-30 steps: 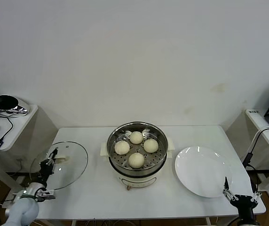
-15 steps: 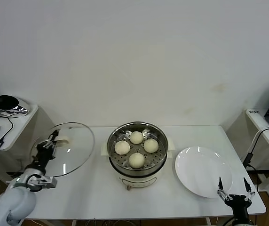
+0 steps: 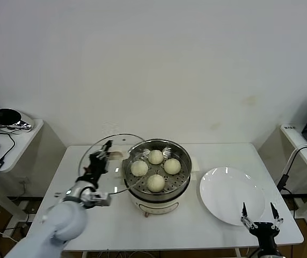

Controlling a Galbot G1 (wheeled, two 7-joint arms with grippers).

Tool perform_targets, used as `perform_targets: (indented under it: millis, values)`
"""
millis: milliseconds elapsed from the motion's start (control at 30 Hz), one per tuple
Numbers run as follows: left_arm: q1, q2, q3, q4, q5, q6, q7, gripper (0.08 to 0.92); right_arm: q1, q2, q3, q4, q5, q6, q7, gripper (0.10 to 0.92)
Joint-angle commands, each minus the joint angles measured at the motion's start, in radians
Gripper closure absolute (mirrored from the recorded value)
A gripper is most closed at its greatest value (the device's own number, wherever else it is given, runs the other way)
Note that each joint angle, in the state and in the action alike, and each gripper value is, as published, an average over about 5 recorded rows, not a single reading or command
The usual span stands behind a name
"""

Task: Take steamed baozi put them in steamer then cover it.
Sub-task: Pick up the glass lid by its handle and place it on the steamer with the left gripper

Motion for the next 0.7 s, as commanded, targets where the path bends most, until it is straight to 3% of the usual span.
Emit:
perform_targets:
  millis: [33,333,700]
  values:
    - [-0.239,-0.154,0.275,0.052,0.193,0.169,0.135,0.851,0.001,0.010,-0.027,-0.006,-0.041,0.000,0.011,0.203]
    - [-0.254,-0.297,0.298,0.171,0.345,0.170,0.172,0.851,0.009,0.010,-0.029,-0.014,-0.052,-0.001,0.016,0.203]
    - [-0.236,-0.383,0.294,0.258,0.388,0.169,0.152,0.851,0.013,0.009,-0.024,-0.033,-0.052,0.007,0.016,0.203]
